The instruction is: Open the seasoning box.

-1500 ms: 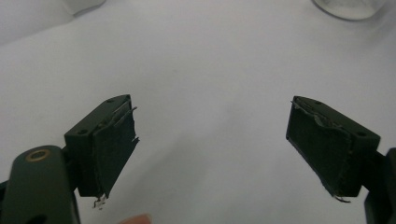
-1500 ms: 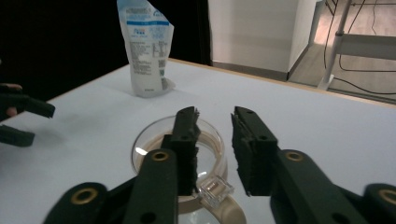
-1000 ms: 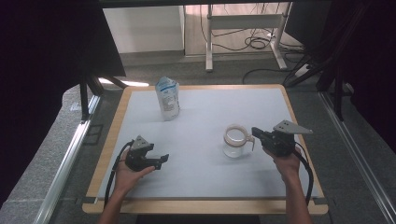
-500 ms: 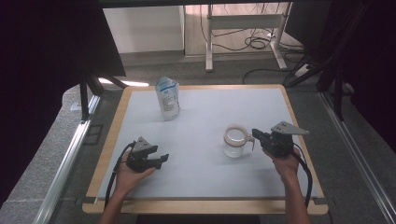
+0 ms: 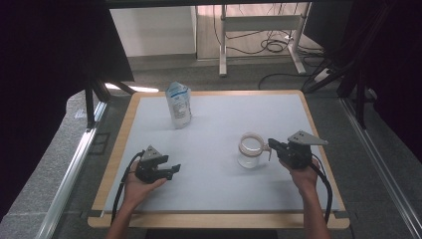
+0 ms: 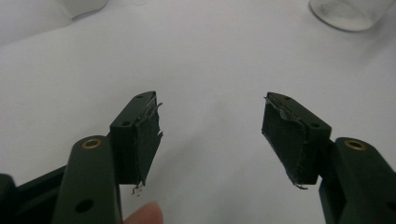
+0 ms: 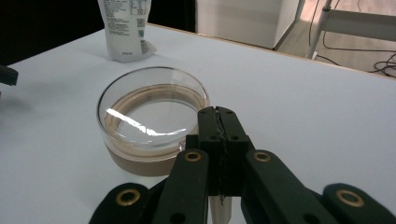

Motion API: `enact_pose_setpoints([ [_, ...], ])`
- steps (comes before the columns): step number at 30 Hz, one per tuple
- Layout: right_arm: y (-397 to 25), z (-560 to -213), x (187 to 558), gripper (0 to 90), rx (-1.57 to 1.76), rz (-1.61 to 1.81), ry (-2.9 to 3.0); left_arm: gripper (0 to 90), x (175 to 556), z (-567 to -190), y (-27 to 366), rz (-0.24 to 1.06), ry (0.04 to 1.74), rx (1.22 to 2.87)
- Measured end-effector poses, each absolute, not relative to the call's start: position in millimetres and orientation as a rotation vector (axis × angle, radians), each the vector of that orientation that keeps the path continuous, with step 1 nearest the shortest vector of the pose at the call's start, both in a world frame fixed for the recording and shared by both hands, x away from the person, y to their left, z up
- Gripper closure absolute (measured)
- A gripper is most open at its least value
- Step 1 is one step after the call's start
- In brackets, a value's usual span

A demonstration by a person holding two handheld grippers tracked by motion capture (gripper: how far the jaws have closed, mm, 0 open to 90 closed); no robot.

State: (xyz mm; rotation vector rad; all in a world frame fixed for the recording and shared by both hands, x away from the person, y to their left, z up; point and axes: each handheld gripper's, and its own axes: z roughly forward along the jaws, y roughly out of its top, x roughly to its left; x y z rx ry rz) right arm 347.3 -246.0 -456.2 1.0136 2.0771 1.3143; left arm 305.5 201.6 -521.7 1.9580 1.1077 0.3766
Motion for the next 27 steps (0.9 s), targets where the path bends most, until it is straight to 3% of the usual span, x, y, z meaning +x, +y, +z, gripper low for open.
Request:
enact_pose_setpoints([
  [19,-244,-458,345,89.8,0.999,1.270,2.080,19.9,306,-522,200,0.341,1.093,1.941],
  [24,-246,-459,345,89.8,1.010,1.283,2.081,26.2,308,-519,195,0.347,1.099,1.919],
  [27,-246,-460,346,89.8,1.013,1.280,2.084,45.1,315,-513,189,0.306,1.069,1.890],
])
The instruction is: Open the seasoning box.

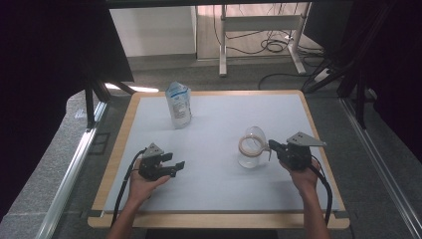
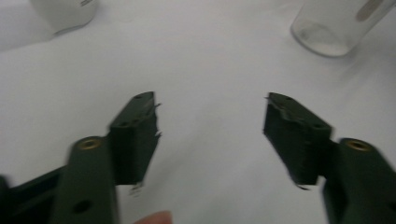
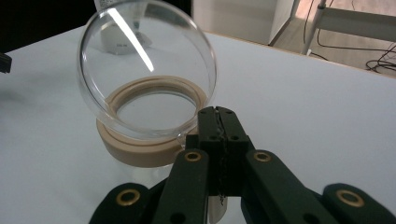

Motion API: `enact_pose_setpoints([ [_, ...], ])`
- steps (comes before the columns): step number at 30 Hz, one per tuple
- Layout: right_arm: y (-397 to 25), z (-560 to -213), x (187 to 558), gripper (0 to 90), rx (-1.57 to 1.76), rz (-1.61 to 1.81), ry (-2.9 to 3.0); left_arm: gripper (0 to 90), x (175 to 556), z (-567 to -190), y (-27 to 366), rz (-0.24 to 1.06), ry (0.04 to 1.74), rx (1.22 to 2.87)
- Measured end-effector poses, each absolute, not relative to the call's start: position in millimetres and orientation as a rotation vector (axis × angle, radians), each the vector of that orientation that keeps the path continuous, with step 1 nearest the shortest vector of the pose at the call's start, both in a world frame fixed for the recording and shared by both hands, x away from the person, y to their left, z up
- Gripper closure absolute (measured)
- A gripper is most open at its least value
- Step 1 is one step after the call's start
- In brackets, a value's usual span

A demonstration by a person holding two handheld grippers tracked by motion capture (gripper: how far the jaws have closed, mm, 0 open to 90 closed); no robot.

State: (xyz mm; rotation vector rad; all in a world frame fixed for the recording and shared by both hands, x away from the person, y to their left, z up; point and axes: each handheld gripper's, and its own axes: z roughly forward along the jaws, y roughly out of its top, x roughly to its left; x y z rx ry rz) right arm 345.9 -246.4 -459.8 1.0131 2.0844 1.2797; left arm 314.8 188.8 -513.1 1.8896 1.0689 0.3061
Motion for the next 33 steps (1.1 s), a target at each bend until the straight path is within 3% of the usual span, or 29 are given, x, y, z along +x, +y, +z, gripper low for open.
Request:
enact_pose_setpoints([
  [1,-246,-460,346,89.8,1.013,1.280,2.084,53.5,315,-513,189,0.306,1.069,1.890],
  [2,-246,-460,346,89.8,1.014,1.277,2.085,53.5,317,-511,186,0.292,1.051,1.887],
  [6,-246,-462,347,89.8,1.019,1.267,2.086,82.1,328,-504,169,0.242,0.991,1.884],
  [19,-247,-462,347,89.8,1.023,1.276,2.084,89.5,360,-480,105,0.164,0.826,1.902],
  [33,-248,-464,348,89.7,1.028,1.267,2.085,89.8,376,-463,39,0.136,0.711,1.954],
])
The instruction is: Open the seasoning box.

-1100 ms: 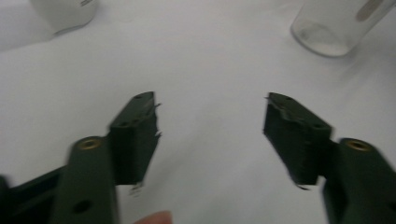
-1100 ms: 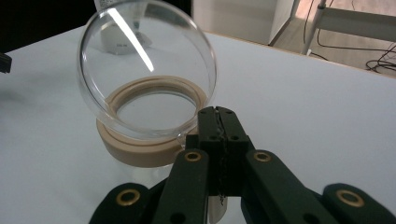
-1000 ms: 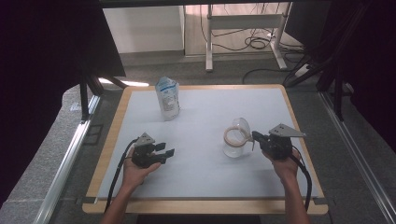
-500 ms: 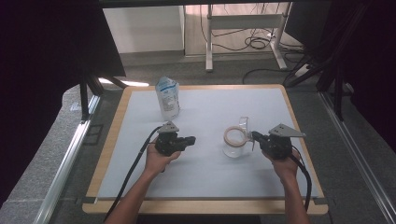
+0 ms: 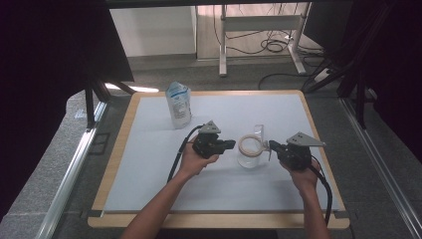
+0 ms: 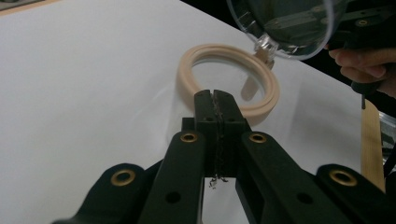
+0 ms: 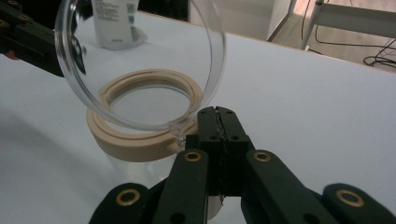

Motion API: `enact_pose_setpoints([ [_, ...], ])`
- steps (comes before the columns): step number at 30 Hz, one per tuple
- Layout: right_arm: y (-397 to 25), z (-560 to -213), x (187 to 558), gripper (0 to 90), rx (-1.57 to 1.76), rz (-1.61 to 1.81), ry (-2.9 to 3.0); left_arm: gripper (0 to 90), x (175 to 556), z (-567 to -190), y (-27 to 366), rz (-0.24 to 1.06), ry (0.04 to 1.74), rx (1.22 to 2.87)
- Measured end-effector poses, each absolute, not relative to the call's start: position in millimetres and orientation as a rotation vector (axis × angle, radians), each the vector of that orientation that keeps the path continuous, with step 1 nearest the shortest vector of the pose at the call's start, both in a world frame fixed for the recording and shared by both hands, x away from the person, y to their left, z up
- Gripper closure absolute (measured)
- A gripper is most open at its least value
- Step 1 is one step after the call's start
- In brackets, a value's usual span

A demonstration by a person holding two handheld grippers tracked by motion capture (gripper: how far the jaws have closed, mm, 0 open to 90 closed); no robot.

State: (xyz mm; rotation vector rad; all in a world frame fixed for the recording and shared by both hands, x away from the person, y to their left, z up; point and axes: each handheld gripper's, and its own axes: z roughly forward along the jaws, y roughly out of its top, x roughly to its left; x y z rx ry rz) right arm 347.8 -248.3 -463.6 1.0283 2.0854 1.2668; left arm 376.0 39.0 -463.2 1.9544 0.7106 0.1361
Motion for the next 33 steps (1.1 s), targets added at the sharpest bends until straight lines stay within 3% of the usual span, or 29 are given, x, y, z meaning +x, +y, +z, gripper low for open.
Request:
enact_pose_setpoints([
  [8,-249,-464,347,89.7,1.026,1.258,2.084,90.0,384,-459,10,0.121,0.701,1.967],
  [21,-251,-462,337,89.1,1.034,1.277,2.058,90.0,387,-451,9,0.082,0.674,1.963],
  [33,-236,-493,307,74.3,1.002,1.301,2.198,90.0,386,-439,0,0.094,0.636,1.985],
])
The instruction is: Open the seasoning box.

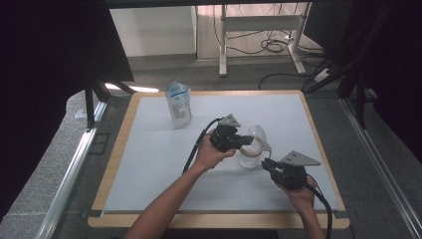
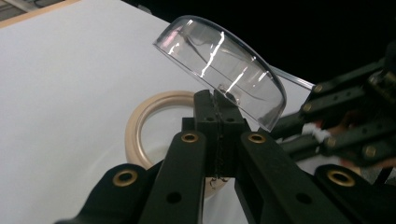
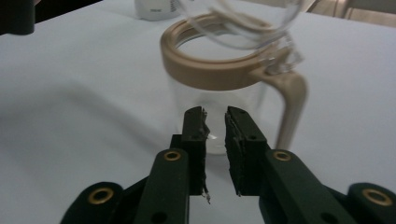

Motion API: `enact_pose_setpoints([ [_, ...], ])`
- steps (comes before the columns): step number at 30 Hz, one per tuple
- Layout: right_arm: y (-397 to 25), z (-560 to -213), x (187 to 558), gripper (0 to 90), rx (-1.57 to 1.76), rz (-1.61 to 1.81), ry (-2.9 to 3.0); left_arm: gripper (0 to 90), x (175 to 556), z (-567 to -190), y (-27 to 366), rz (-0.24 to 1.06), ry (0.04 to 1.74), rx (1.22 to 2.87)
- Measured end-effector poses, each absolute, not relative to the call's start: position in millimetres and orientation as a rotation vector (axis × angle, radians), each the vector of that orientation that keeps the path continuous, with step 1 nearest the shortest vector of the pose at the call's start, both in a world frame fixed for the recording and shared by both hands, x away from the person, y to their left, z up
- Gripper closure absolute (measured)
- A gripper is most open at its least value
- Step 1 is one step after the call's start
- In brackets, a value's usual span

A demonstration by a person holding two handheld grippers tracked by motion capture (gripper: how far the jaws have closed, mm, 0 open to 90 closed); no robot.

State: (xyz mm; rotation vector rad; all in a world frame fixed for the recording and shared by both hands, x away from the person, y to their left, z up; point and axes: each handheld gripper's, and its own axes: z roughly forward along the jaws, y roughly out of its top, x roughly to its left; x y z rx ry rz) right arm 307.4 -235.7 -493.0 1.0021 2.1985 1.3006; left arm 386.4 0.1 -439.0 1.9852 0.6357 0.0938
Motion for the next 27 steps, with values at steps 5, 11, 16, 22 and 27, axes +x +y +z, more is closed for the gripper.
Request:
enact_pose_setpoints([
  [5,-226,-503,309,67.9,0.989,1.292,2.249,90.0,386,-435,-4,0.104,0.618,1.993],
  [11,-222,-509,311,63.4,0.998,1.293,2.259,90.0,387,-434,-4,0.109,0.619,2.004],
  [16,-219,-512,311,61.0,0.994,1.286,2.262,90.0,386,-428,-10,0.113,0.607,2.010],
  [22,-216,-516,311,58.8,0.982,1.268,2.277,90.0,386,-420,-21,0.123,0.578,2.032],
  [27,-214,-517,310,58.0,0.971,1.267,2.286,90.0,386,-416,-32,0.127,0.553,2.057],
])
